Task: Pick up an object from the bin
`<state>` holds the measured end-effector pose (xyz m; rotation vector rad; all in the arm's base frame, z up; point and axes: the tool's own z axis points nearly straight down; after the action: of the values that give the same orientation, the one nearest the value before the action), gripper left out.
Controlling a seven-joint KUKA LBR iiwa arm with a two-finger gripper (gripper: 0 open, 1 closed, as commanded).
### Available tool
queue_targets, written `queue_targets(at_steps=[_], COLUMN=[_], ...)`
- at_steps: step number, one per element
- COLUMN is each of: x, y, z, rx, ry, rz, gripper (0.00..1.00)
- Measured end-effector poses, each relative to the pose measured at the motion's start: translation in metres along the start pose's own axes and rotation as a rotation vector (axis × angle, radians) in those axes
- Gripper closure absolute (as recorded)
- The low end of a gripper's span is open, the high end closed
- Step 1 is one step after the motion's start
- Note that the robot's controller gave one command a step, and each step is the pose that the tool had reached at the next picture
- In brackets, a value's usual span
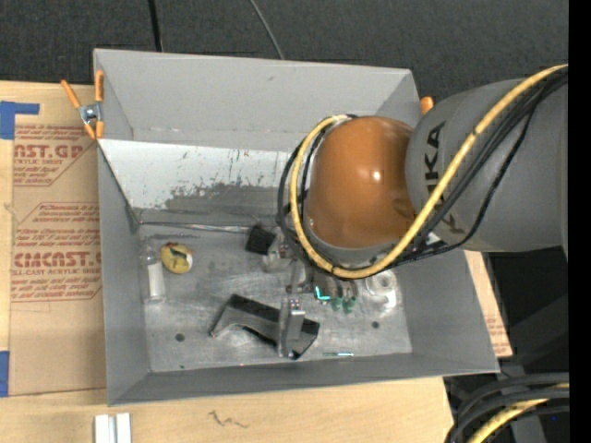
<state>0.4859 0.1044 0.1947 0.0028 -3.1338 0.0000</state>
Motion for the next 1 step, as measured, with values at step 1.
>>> queue_targets(at_steps=[1], x=[-0.0019], y=[-0.0006], z=[-0.0038], rx=[-0.001], ry=[-0.008], rz=[0.001], gripper=[0.00])
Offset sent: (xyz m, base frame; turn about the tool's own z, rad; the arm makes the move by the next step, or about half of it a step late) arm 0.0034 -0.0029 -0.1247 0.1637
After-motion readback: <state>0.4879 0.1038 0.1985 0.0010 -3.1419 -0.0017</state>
